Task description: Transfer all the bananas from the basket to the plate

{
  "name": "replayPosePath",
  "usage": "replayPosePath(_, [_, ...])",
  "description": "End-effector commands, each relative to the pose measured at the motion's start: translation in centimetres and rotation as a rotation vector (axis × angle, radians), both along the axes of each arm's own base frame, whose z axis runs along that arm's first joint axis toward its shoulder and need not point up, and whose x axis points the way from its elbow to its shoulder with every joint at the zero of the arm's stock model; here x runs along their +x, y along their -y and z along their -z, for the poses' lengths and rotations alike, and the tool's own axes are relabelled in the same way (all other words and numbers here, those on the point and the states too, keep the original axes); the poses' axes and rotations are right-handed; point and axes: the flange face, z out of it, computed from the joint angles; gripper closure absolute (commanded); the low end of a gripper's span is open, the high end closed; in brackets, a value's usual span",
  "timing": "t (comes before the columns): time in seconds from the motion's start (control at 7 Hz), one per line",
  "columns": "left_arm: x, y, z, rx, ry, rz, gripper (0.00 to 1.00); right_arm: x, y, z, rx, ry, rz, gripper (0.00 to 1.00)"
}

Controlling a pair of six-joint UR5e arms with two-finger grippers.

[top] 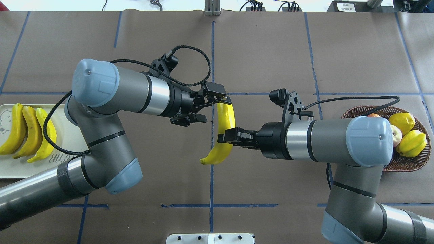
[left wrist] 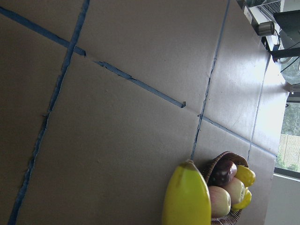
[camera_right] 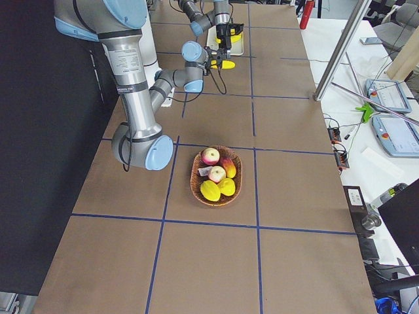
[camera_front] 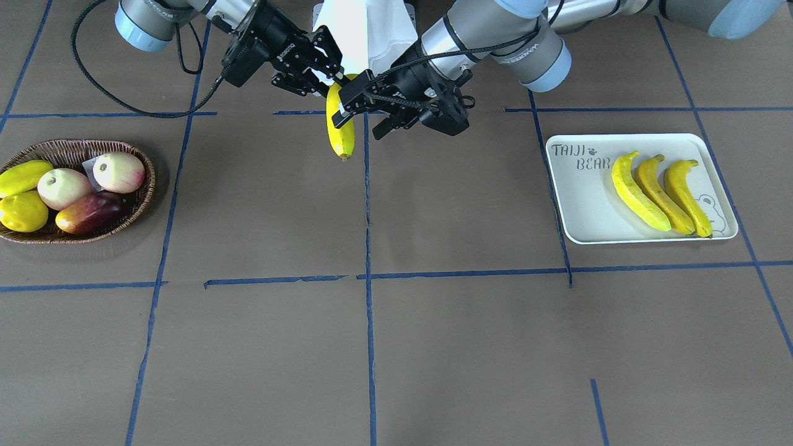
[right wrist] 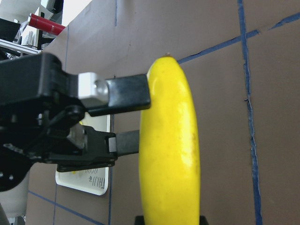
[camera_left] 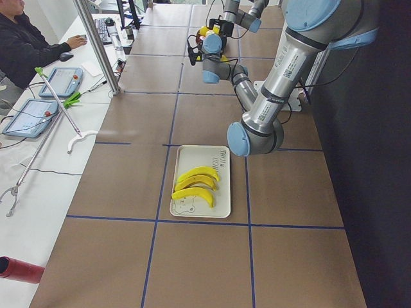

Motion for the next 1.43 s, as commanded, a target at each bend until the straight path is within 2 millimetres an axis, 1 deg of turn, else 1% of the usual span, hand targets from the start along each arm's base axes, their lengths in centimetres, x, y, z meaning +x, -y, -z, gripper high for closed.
replayPosePath(0.0, [1.6,-0.3,0.8,0.001,-0.001,0.0,0.01,0.0,0.0,0.0,0.001,0.0,0.001,0.97])
replayPosePath(0.14, [1.8,-0.5,0.7,0.01,0.0,-0.006,0.21,0.0,0.0,0.0,0.001,0.0,0.001,0.97])
replayPosePath(0.29, [1.7,-0.5,0.7,0.01,-0.001,-0.006,0.86,0.0,0.1,-0.1,0.002,-0.001,-0.001,0.97])
replayPosePath(0.43, [1.7,-0.6,0.6,0.019,-0.004,-0.006,1.0,0.0,0.1,-0.1,0.002,-0.003,-0.001,0.95])
replayPosePath(0.57, [1.1,-0.5,0.5,0.035,-0.032,-0.001,1.0,0.1,0.1,-0.2,0.0,-0.005,-0.001,0.86])
replayPosePath(0.71, [1.0,-0.4,0.5,0.036,-0.034,0.002,1.0,0.1,0.0,-0.1,0.0,-0.002,-0.001,0.1])
replayPosePath(0.86, [1.0,-0.3,0.5,0.035,-0.034,0.003,1.0,0.3,0.1,0.0,0.0,0.001,-0.004,0.0])
replayPosePath(1.0, [0.9,-0.2,0.5,0.034,-0.031,0.005,1.0,0.9,0.0,0.6,0.003,0.011,-0.005,0.0])
replayPosePath(1.14, [0.0,1.2,-0.4,0.028,-0.012,0.032,1.0,2.0,-0.4,1.3,0.004,0.027,0.0,0.0])
replayPosePath(1.29, [-0.6,2.1,-2.3,0.01,0.016,0.047,1.0,2.8,-0.7,1.7,0.01,0.038,-0.002,0.0])
